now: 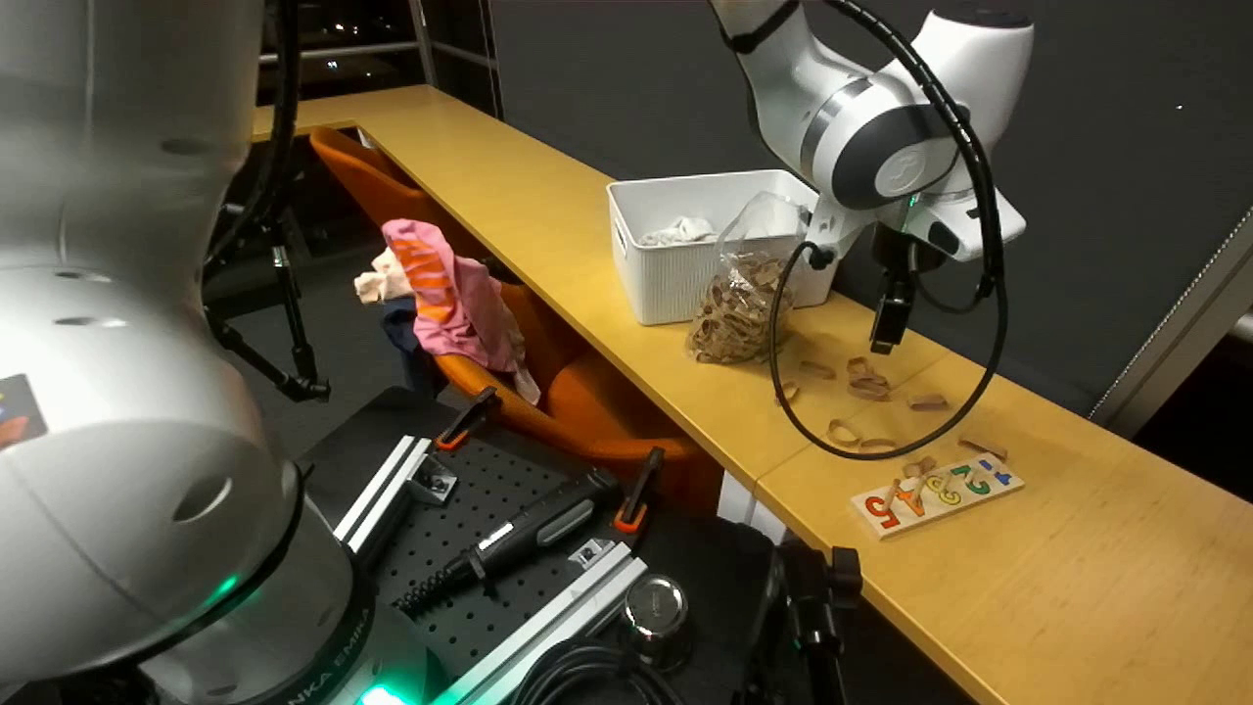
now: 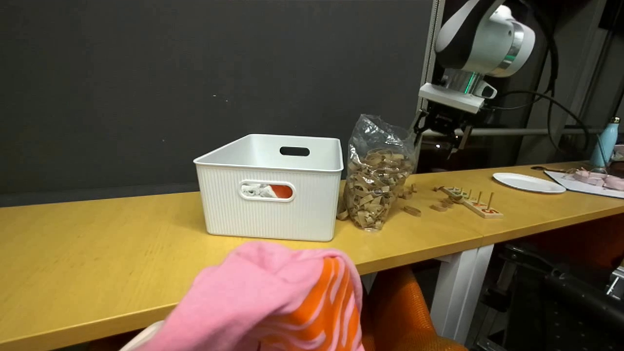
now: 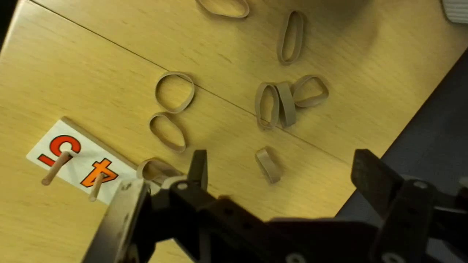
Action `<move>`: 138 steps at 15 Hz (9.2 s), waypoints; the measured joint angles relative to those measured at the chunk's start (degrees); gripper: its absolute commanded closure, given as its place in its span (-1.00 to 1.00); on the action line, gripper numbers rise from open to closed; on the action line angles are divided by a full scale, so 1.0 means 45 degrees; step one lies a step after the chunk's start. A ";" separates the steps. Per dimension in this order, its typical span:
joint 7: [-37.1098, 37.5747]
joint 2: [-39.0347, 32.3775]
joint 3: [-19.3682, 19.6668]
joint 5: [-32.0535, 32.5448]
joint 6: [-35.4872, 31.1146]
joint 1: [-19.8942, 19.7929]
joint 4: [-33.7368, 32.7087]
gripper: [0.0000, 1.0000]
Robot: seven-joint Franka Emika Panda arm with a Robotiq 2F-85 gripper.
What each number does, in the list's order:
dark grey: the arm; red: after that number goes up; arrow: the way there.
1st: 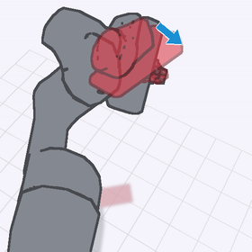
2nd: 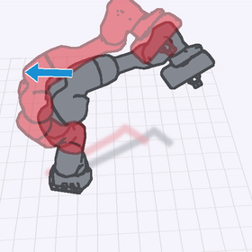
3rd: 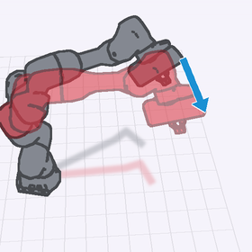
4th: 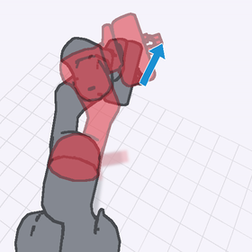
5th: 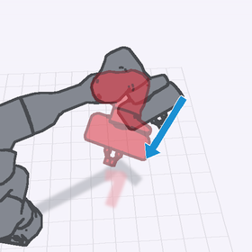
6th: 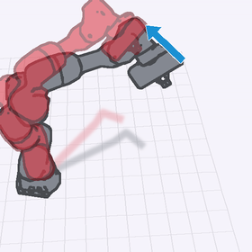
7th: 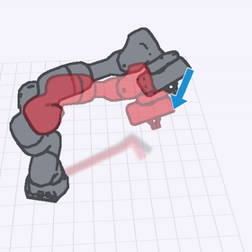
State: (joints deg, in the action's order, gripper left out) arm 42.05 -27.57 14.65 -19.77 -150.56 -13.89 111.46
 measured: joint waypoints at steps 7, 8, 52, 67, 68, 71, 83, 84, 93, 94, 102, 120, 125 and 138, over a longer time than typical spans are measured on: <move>-0.0163 -0.2839 -0.0632 -0.0001 0.0087 -0.0189 -0.2520 -1.00; -0.0230 -0.3159 -0.0687 -0.0001 0.0145 -0.0240 -0.2819 -1.00; -0.0694 -0.4190 -0.0678 0.0027 0.0091 -0.0088 -0.4234 0.97; 0.1582 0.2544 0.1058 0.2935 -0.2823 0.3731 0.2248 0.97; 0.2092 0.2689 0.1276 0.3472 -0.2979 0.4144 0.2461 0.97; 0.3819 0.3090 0.2081 0.5306 -0.3318 0.5430 0.2967 0.97; 0.7896 0.3546 0.3886 0.9719 -0.3746 0.7384 0.4234 -0.64; 0.8188 0.3559 0.4058 1.0072 -0.3922 0.7461 0.4404 -0.80; 0.9174 0.5441 0.5772 1.1664 -0.5123 0.7098 0.6297 -1.00; 0.8868 0.5723 0.5780 1.1326 -0.5121 0.6889 0.6489 -1.00; 0.3209 0.6120 0.3756 0.3690 -0.2604 0.4723 0.6037 -1.00; 0.0387 -0.0904 0.1163 0.0760 0.2093 0.0554 -0.0485 -1.00; -0.1568 -0.1489 0.0995 0.1428 0.2069 0.0308 -0.0517 -1.00; -0.5130 -0.2839 0.1399 0.3317 -0.1380 0.0187 -0.0154 -1.00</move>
State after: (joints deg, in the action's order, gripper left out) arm 18.96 -40.35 20.94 -4.85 -156.77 -13.05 110.77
